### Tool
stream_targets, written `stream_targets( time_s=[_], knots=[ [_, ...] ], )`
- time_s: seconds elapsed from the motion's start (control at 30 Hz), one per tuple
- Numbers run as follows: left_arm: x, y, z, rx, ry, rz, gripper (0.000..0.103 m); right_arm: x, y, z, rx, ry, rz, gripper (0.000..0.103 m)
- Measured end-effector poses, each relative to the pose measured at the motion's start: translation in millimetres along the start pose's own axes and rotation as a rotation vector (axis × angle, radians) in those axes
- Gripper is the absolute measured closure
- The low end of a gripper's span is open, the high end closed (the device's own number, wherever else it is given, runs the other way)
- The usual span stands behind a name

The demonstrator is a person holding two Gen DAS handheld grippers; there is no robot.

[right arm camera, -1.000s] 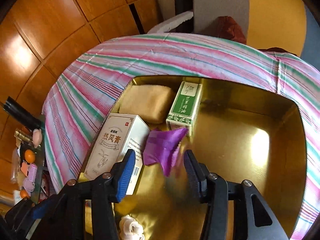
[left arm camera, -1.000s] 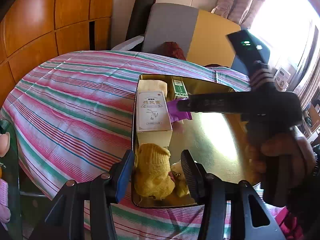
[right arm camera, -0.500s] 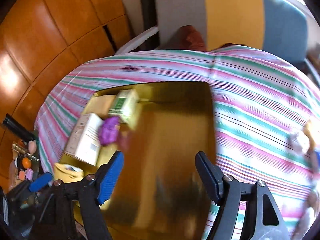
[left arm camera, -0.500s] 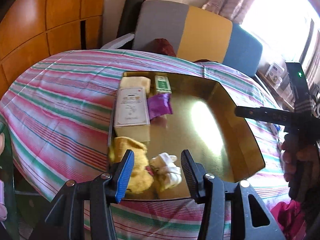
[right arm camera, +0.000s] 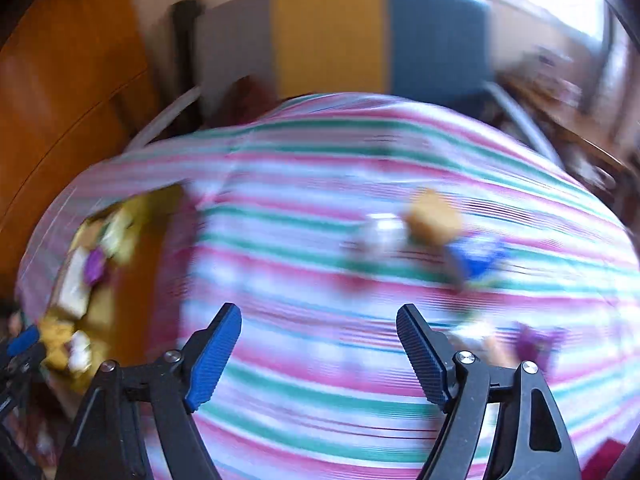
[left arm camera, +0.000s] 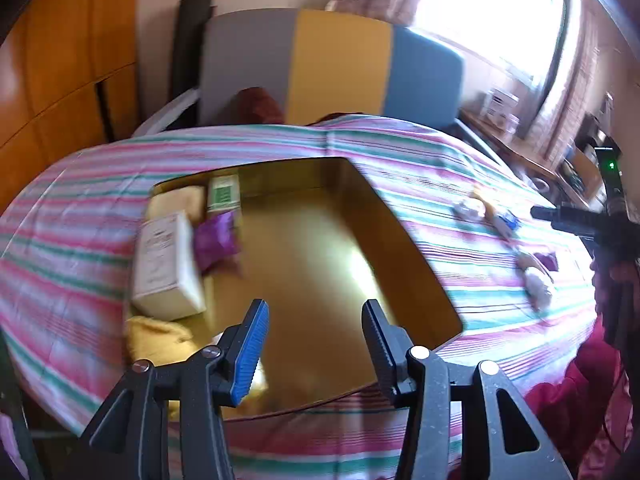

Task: Organize objects
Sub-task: 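Move both open grippers back toward the remaining items on the table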

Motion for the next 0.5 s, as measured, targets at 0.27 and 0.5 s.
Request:
stream_targets(
  time_s=[0.27,0.5],
  knots=[
    [97.5,21.8,5.6,-0.052,0.173,-0.135,0.054,167.2,-17.3,-31.9,0.1,0.543,-0.188,0.022],
    [177.6,63.3,-10.8,-0.197,0.23,-0.28,0.054,204.2,-20.4,-45.4,0.142,0.793,-0.109,0.018]
  ],
)
Point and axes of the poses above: each gripper's, at about its wrist camera, not at the fingertips, and y roughly the way its jaws point, x to its right, z to its top, the point moved 7 cm from there along y, roughly the way its jaws point, and after that the axes turned 3 degrees about x, right-handed, at the moved point
